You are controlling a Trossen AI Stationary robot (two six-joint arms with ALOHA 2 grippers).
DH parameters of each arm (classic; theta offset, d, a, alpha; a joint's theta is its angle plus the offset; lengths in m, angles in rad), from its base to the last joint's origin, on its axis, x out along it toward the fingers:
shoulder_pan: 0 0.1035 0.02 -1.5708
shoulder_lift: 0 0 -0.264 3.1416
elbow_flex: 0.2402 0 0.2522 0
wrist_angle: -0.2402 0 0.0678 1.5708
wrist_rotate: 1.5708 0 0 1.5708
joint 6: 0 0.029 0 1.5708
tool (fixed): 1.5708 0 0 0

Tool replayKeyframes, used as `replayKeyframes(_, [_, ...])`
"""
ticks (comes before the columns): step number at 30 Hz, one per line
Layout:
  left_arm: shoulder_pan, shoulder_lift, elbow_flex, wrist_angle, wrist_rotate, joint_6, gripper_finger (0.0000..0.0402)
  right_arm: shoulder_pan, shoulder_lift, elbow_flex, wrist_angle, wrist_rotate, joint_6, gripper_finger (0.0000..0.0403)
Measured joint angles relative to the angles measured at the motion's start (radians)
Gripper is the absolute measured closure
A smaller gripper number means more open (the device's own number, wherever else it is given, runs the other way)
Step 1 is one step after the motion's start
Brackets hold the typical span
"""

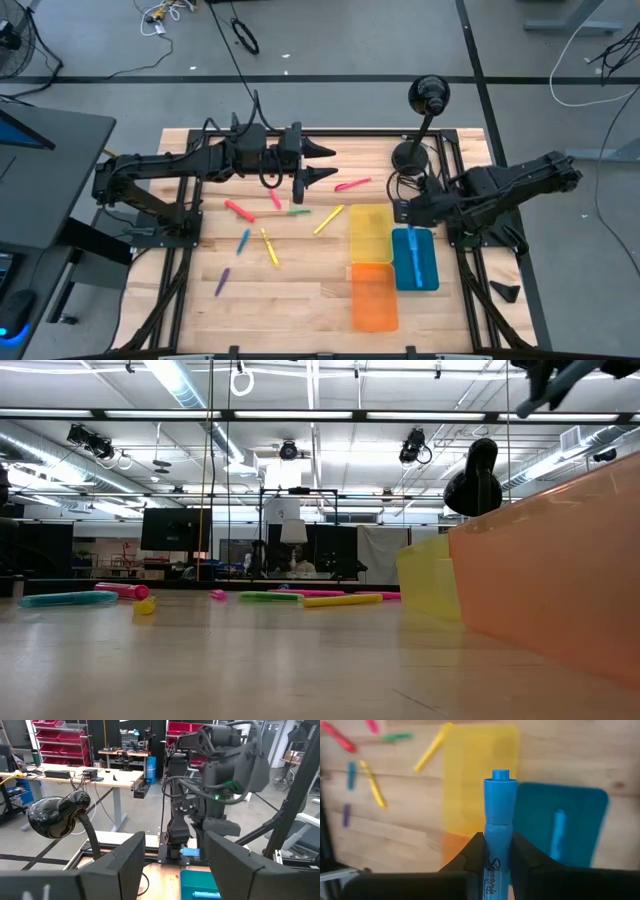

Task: Pick & Place Markers
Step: Put the left blue highlighter into the blue bin

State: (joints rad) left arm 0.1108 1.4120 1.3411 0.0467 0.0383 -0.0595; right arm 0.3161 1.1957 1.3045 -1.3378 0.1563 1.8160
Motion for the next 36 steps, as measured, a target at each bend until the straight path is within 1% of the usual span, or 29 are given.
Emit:
replayKeyframes(6, [0.006,0.0,0.0,0.0,0.0,0.001,0.0193,0.041,0.016,-0.001,-0.076,-0.069,0.068,0.0353])
replayKeyframes(10, [0.006,0.001,0.0,0.0,0.0,0.003,0.0193,0.06,0.038,-0.045,-0.061,-0.124,0.082,0.0353])
replayKeyframes(13, [0.006,0.001,0.0,0.0,0.001,0.003,0.0193,0.069,0.048,-0.111,0.006,-0.141,0.091,0.0353])
replayKeyframes(21, [0.006,0.001,0.0,0.0,0.001,0.003,0.0193,0.092,0.082,-0.286,0.231,-0.147,0.12,0.0353])
replayKeyframes(29, [0.006,0.001,0.0,-0.029,0.0,0.003,0.0193,0.127,0.123,-0.413,0.328,-0.147,0.168,0.0353])
replayKeyframes(36, [0.006,0.001,0.0,-0.039,0.001,0.003,0.0193,0.148,0.128,-0.553,0.474,-0.147,0.209,0.0353])
